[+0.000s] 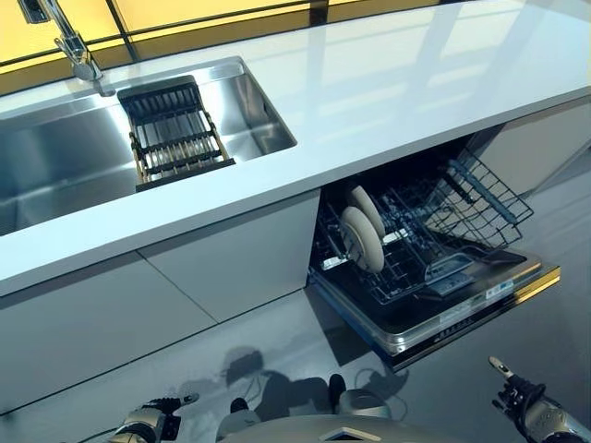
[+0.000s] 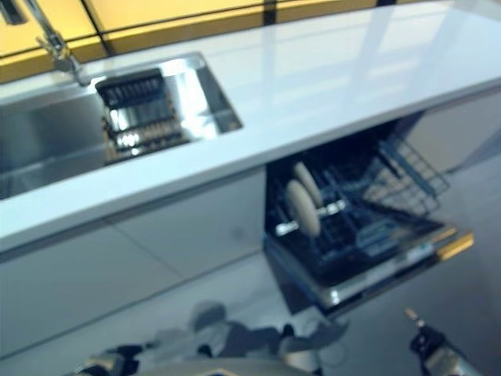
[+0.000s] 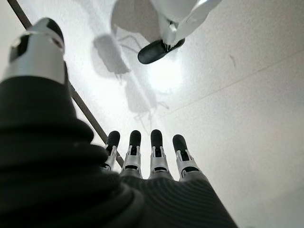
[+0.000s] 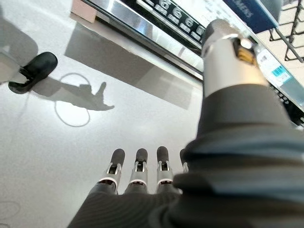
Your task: Take plates into dishwasher
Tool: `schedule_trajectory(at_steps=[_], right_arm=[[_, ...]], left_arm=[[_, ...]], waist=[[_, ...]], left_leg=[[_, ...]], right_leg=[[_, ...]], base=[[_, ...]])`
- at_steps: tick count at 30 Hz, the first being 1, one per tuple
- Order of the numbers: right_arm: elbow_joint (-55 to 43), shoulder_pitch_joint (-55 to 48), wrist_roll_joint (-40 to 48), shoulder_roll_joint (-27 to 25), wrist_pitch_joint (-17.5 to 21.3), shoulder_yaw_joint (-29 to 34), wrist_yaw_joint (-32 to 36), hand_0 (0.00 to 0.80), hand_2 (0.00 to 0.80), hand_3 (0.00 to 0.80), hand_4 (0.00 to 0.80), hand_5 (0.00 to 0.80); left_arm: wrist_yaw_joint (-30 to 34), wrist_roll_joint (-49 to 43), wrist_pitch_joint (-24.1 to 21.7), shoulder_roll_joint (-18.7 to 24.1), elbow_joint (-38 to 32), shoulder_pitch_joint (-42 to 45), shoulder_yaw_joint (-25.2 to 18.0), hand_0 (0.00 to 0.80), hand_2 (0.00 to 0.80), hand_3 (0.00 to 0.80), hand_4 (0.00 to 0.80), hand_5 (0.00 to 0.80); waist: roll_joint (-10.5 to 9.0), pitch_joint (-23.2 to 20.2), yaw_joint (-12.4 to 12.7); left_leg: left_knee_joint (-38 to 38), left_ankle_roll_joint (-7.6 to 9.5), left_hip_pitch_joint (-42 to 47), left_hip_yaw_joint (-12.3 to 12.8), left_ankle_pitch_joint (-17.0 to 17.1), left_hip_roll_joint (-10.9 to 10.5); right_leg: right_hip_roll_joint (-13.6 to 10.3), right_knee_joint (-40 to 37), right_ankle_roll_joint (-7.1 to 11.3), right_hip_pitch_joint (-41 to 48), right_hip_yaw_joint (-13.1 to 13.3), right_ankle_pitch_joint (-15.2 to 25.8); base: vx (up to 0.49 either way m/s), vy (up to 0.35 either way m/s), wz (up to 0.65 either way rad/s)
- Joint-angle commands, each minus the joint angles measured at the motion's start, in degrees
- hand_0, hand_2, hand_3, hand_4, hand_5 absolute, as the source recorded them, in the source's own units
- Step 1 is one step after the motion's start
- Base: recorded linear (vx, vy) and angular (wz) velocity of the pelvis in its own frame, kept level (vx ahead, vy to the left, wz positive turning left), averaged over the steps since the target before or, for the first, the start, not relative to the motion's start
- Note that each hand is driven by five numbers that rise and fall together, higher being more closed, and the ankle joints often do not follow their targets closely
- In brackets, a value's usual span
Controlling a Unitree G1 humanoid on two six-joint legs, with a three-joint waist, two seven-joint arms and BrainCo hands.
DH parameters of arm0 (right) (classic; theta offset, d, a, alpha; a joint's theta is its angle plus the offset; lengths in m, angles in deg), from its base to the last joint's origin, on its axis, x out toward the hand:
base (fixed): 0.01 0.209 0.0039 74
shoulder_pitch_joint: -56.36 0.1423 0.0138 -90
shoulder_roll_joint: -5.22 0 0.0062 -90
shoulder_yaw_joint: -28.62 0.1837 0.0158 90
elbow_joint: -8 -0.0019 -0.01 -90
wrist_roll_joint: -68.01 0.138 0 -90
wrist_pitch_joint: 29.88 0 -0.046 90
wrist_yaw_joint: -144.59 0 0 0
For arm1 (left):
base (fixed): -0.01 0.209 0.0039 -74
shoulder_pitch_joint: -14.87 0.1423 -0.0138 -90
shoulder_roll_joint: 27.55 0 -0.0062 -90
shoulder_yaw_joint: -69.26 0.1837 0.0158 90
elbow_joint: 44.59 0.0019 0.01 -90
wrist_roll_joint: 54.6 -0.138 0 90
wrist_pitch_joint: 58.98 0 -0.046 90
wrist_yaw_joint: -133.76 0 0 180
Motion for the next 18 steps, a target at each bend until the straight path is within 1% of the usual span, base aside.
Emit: schedule_trajectory(at_steps=[1,3,9,14,18], right_arm=[[1.32,2.6,1.94,0.1,5.5,-0.11,2.48,0.0,0.0,0.0,0.0,0.0],[1.96,3.07,3.23,0.45,6.4,-0.67,4.03,0.0,0.0,0.0,0.0,0.0],[5.38,3.99,4.29,0.62,6.13,-1.51,7.26,0.0,0.0,0.0,0.0,0.0],[6.16,5.53,5.29,0.85,6.47,-2.5,6.1,0.0,0.0,0.0,0.0,0.0],[5.6,6.92,6.72,-0.08,6.24,-2.58,4.56,0.0,0.0,0.0,0.0,0.0]], left_arm=[[-1.05,-0.68,-0.31,2.78,0.27,-2.38,-0.23,0.0,0.0,0.0,0.0,0.0],[-0.86,-0.4,-0.22,2.56,0.11,-2.53,0.14,0.0,0.0,0.0,0.0,0.0],[-0.38,-0.02,-1.26,1.45,0.34,-2.04,0.24,0.0,0.0,0.0,0.0,0.0],[-0.55,0.95,-1.31,0.95,-0.55,-2.25,0.71,0.0,0.0,0.0,0.0,0.0],[-0.27,1.83,-1.28,0.92,-1.6,-2.67,0.94,0.0,0.0,0.0,0.0,0.0]], waist=[[-1.22,0.92,1.08],[-0.49,1.56,1.18],[1.05,2.72,1.5],[2.4,4.19,1.58],[4.53,6.27,1.2]], left_leg=[[4.09,2.3,-5.81,-1.16,0.62,0.26],[3.84,1.88,-6.91,-1.41,1.43,0.5],[3.0,1.01,-8.35,-1.74,3.13,1.06],[2.01,0.31,-9.35,-2.31,4.52,1.32],[1.73,0.0,-10.46,-2.6,5.48,1.1]], right_leg=[[-3.03,9.58,1.78,-2.25,-1.55,-6.21],[-2.96,9.89,1.38,-2.77,-1.93,-6.56],[-2.55,10.1,0.42,-3.17,-2.45,-7.32],[-2.4,10.89,-0.08,-4.82,-2.51,-7.61],[-2.45,12.52,-0.67,-6.79,-2.1,-8.37]], base=[[-0.141,-0.023,0.03],[-0.116,-0.003,0.08],[-0.035,0.002,0.07],[-0.075,-0.004,0.02],[-0.093,0.02,0.02]])
